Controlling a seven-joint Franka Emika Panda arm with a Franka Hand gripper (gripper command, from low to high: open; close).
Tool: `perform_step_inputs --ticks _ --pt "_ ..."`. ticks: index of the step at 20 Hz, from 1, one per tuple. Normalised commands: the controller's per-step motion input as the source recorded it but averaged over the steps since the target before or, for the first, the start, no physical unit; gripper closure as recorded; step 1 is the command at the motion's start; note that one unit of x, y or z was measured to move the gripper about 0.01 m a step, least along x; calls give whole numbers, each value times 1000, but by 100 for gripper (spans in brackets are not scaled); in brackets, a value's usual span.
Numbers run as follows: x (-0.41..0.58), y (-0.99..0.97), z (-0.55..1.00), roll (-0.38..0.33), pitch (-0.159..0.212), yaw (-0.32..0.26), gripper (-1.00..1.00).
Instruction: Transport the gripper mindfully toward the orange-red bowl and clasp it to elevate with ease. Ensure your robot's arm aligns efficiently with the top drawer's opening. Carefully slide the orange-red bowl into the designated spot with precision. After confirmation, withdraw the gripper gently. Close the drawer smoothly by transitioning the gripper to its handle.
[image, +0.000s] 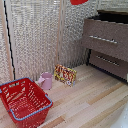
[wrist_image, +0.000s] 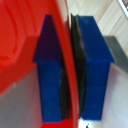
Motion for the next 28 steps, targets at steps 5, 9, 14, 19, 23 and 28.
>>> perform_step_inputs --ticks 5,9,14,19,23,28 --pt "97 -675 694 5 77 -156 100" --pt "91 -758 615 0 87 -140 100" --pt "1 -789 377 1 84 -137 100" --pt "0 -864 300 3 83 -109 100" --pt "-7 -821 80 6 78 -107 100" --pt "-9 -493 -326 0 41 -63 100"
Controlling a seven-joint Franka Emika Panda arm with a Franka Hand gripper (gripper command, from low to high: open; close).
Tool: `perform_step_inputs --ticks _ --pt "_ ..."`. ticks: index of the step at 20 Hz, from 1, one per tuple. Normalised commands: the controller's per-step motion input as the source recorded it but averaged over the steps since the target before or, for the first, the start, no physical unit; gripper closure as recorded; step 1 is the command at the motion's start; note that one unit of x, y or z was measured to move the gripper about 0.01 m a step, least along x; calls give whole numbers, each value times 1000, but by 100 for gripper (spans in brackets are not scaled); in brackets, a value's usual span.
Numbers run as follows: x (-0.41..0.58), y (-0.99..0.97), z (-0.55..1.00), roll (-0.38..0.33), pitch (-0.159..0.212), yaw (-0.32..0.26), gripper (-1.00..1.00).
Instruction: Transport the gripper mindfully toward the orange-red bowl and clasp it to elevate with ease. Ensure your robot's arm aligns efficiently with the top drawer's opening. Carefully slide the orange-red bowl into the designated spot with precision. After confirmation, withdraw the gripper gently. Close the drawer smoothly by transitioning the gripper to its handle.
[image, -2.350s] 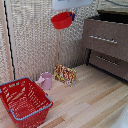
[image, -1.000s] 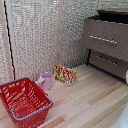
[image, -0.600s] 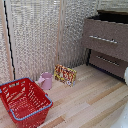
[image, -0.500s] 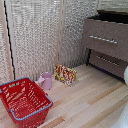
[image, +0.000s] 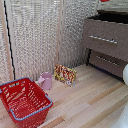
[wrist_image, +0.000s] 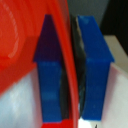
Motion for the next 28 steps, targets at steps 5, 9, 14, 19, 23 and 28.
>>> perform_step_inputs --ticks 5,9,14,19,23,28 --pt "-103 -233 -440 -1 37 -29 100" --pt "-181 -124 -390 -10 47 0 100" --pt "-238 29 -266 -15 79 23 100" --pt "13 -111 0 7 3 2 -100" --pt "-13 -104 -3 -2 4 0 -100" --pt "-3 152 127 -113 -48 40 -100"
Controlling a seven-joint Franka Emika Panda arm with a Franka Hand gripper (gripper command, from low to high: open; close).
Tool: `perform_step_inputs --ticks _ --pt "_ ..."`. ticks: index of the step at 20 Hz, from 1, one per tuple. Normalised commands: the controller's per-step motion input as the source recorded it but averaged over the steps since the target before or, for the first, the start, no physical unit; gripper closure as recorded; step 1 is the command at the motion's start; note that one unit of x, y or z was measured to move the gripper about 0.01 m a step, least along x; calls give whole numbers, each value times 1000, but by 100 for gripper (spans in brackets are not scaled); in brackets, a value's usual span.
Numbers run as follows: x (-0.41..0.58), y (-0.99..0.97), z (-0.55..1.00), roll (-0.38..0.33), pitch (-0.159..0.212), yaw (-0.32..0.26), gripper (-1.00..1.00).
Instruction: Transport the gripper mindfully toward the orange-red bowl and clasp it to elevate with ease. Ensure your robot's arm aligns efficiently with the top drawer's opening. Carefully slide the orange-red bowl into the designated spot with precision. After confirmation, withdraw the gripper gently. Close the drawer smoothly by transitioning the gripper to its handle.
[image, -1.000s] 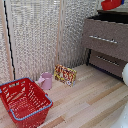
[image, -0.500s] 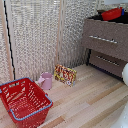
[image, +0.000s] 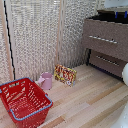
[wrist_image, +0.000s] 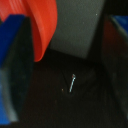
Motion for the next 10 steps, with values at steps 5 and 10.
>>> perform_step_inputs --ticks 5,10 --pt "2 111 340 -211 -3 158 -100" --pt "0 11 298 -200 30 220 -100"
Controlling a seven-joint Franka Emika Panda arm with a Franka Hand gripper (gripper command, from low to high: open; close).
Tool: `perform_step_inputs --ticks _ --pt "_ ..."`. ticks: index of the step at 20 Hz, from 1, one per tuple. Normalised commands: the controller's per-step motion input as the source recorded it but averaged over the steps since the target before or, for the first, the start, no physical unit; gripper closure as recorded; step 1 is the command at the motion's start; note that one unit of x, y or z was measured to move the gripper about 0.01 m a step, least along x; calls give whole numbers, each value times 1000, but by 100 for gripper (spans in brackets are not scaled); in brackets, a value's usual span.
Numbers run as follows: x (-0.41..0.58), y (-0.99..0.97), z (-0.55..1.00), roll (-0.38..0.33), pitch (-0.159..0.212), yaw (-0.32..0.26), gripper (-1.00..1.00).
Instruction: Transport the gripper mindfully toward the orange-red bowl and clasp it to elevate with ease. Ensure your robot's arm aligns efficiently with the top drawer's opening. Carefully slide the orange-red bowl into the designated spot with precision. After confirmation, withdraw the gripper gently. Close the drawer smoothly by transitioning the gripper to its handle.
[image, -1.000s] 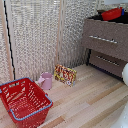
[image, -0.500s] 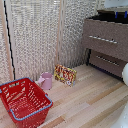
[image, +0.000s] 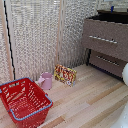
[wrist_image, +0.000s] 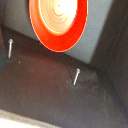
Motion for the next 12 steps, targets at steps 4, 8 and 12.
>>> perform_step_inputs --ticks 4,8,12 --pt "-32 2 154 -230 108 235 -100" --pt "-54 54 151 -215 168 227 -100" --pt "-83 62 82 -272 171 192 -100"
